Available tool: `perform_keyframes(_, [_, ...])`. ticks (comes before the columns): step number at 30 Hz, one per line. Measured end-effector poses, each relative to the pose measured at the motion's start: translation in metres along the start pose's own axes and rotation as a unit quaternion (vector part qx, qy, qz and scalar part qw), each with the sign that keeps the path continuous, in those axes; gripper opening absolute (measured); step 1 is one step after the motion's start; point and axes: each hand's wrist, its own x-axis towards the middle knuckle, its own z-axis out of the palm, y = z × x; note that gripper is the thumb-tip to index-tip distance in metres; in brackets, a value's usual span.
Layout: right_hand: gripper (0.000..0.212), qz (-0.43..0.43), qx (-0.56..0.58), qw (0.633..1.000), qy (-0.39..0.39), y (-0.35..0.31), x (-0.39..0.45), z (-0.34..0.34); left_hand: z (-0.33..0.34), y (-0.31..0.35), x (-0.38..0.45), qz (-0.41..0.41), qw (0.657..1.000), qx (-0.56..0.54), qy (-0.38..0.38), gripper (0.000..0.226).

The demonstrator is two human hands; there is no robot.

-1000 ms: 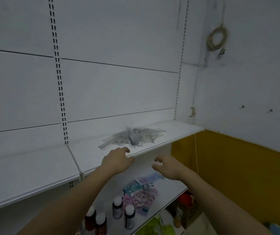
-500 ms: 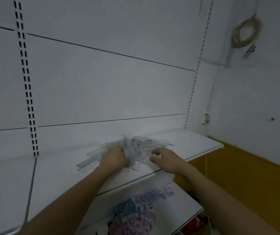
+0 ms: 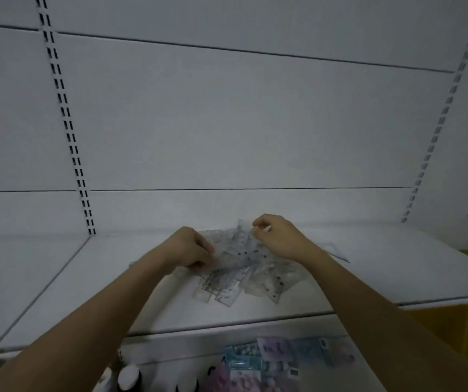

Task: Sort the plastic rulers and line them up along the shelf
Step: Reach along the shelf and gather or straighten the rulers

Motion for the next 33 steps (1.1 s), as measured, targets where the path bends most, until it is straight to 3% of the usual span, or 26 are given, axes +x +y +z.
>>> perform_keyframes(5, [0.033,-0.039,0.04,0.998,-0.042,0.01,0.016,-0.005,-0.003,0.002,-0.008,-0.046,0.997,-0.049,0.044,0.001])
perform_keyframes(18, [0.018,-0.068,0.109,0.988,-0.087,0.004,0.025,-0.002,-0.027,-0.01,-0.032,-0.055,0.985,-0.14,0.085,0.01])
perform_keyframes(23, [0.017,-0.107,0.051,0.981,-0.154,-0.018,0.023,0.008,-0.041,-0.03,-0.048,-0.044,0.972,-0.207,0.107,0.019])
perform_keyframes(30, [0.053,-0.151,-0.136,0.956,-0.211,-0.039,0.028,0.034,-0.051,-0.051,-0.057,-0.065,0.964,-0.219,0.137,0.013])
perform_keyframes(33, [0.052,-0.151,-0.15,0.949,-0.234,-0.041,0.031,0.037,-0.05,-0.055,-0.055,-0.064,0.963,-0.224,0.133,0.017])
